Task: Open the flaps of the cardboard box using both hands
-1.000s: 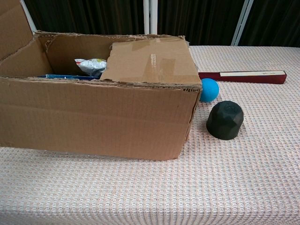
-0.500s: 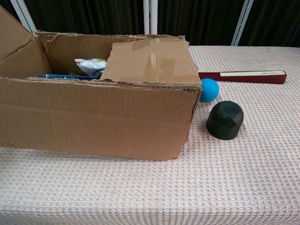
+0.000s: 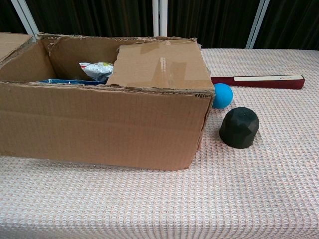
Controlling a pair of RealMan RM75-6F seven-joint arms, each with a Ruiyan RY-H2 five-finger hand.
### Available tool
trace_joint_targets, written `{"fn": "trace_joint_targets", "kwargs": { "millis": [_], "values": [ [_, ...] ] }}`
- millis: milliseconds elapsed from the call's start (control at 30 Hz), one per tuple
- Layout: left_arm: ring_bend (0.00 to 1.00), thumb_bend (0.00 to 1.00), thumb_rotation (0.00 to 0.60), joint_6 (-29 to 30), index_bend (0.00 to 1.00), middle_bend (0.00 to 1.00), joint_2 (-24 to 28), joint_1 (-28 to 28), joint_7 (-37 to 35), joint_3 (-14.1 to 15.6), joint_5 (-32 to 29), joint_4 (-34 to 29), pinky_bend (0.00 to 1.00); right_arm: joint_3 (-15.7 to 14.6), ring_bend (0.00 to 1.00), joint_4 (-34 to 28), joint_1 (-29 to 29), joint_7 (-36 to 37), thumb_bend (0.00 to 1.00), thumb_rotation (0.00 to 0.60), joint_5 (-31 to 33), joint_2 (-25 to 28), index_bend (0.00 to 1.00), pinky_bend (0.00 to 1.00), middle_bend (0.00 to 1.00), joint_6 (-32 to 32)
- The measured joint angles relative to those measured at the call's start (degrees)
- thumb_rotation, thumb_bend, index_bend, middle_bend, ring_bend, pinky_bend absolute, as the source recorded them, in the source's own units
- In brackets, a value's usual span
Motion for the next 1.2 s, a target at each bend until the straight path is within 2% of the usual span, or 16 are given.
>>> {"fn": "trace_joint_targets", "kwargs": {
  "millis": [67,167,400,533,667,800,900,1033,1200],
  "values": [
    [0.07,0.00,0.302,2.19,0.09,0.11,-1.62,2.32,1.01,0.83,0.46,0.41,0.18,0.31,0.00,-1.41,2.60,-1.33,0.66,0.600,-0.62,0.72,0.00,0.00,0.00,-3.87],
    [0.06,0.00,0.294,5.54,0.09,0.10,-3.72,5.43,2.26,2.05,1.61,1.56,0.18,1.18,0.00,-3.42,7.55,-3.79,0.76,0.600,-1.05,1.46,0.01,0.00,0.01,-10.98],
    [0.06,0.00,0.315,11.98,0.08,0.10,-7.59,11.60,4.30,4.39,4.38,3.61,0.17,5.28,0.00,-6.46,24.21,-13.81,0.79,0.600,3.06,-0.02,0.20,0.00,0.12,-31.29],
    [0.06,0.00,0.317,13.73,0.08,0.10,-9.14,13.81,4.01,5.12,5.38,4.51,0.17,7.88,0.00,-6.02,35.77,-20.82,0.79,0.600,10.72,-4.42,0.32,0.00,0.19,-41.58],
    [0.06,0.00,0.320,15.34,0.08,0.10,-9.45,15.24,3.69,5.42,6.66,4.74,0.17,9.12,0.00,-3.36,45.06,-24.75,0.78,0.600,20.02,-9.45,0.33,0.00,0.20,-48.26],
    [0.06,0.00,0.321,16.43,0.08,0.10,-9.40,16.55,2.94,5.47,7.11,4.33,0.17,8.73,0.00,0.59,53.32,-30.39,0.78,0.600,29.16,-14.47,0.33,0.00,0.20,-52.29],
    [0.06,0.00,0.322,16.92,0.08,0.10,-9.34,17.26,2.85,5.49,7.41,4.12,0.17,7.31,0.00,3.22,58.37,-34.55,0.78,0.600,35.71,-17.27,0.33,0.00,0.21,-53.29],
    [0.06,0.00,0.321,17.24,0.08,0.10,-9.34,18.11,2.84,5.50,7.49,4.00,0.17,4.12,0.00,5.82,63.93,-39.61,0.78,0.600,44.00,-20.17,0.34,0.00,0.22,-53.06],
    [0.06,0.00,0.319,17.39,0.08,0.10,-9.41,18.90,2.60,5.30,7.28,4.01,0.17,-0.21,0.00,7.41,68.09,-43.58,0.78,0.600,50.26,-22.18,0.37,0.00,0.24,-51.55]
  ]
}}
